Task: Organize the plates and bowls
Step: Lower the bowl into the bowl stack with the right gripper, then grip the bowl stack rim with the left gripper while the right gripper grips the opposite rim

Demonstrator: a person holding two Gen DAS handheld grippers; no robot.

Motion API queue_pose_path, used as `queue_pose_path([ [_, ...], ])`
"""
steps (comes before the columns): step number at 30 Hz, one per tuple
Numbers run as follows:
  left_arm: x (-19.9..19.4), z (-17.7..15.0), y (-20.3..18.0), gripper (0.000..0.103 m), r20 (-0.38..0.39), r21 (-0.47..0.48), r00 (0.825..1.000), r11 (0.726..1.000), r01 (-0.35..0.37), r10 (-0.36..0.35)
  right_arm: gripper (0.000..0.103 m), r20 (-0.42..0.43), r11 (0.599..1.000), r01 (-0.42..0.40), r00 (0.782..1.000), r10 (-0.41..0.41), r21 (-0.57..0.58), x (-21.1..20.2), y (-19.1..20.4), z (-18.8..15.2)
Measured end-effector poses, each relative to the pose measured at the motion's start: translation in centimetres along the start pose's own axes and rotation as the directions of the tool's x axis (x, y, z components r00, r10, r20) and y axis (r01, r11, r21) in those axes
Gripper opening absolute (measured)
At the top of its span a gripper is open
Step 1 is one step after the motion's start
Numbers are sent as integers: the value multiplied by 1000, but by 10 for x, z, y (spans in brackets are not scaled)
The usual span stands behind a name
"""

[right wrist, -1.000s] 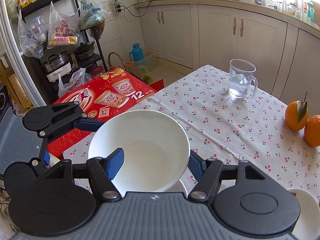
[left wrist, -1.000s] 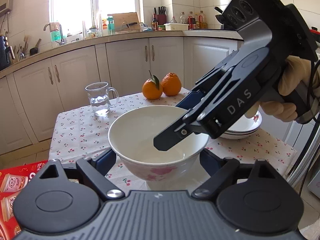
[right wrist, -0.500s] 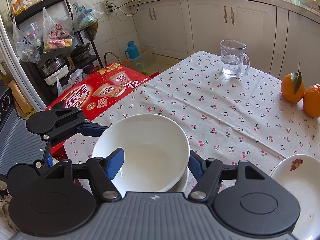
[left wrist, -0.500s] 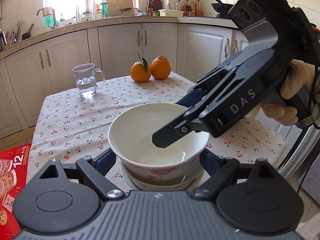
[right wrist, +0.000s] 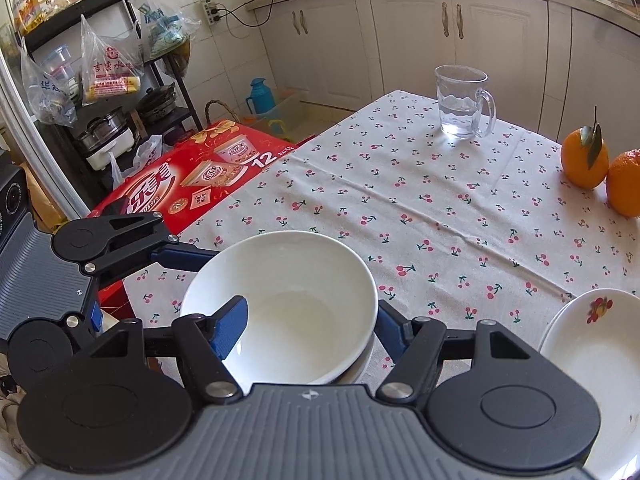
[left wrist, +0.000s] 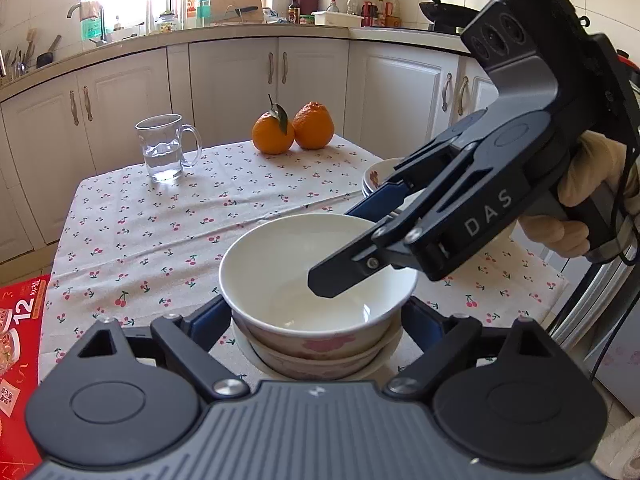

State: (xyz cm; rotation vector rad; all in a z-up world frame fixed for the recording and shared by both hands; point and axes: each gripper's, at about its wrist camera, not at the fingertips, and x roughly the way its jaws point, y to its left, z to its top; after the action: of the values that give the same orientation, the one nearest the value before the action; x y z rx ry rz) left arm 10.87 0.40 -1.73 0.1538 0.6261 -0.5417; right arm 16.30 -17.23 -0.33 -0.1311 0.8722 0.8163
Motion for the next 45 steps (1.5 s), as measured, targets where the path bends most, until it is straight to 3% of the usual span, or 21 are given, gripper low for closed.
queue_pose_path([
  [4,-4,0,-3,94,13,30,1000,999,-13,13,80,6,1000,2,1000,-2,-3,-1,2,-2],
  [6,-7,0,-2,96,15,38,1000,999,-8,7,93,19,1000,10,1000,-9,-6,-3,3,-3],
  [9,-13,-2,-2,97,14,53,1000,999,-1,0,99,43,1000,23,999,-23,-19,-9,7,-4],
  [17,-30,-7,8,98,-8,96,1000,995,30,-30,103,96,982,136,988,-124,-132,-29,31,-19],
  [23,-30,-13,14,100,-49,129,999,991,28,-22,103,113,943,228,972,-206,-241,-37,56,-36],
  [28,-19,-22,18,100,-99,164,994,985,60,-44,103,98,914,251,968,-232,-319,-32,68,-59],
  [36,10,-26,29,99,-166,206,980,969,140,-106,103,2,912,215,974,-228,-349,2,60,-80],
  [45,37,-16,42,98,-232,299,947,910,287,-223,103,-45,915,104,990,-131,-391,23,42,-62],
])
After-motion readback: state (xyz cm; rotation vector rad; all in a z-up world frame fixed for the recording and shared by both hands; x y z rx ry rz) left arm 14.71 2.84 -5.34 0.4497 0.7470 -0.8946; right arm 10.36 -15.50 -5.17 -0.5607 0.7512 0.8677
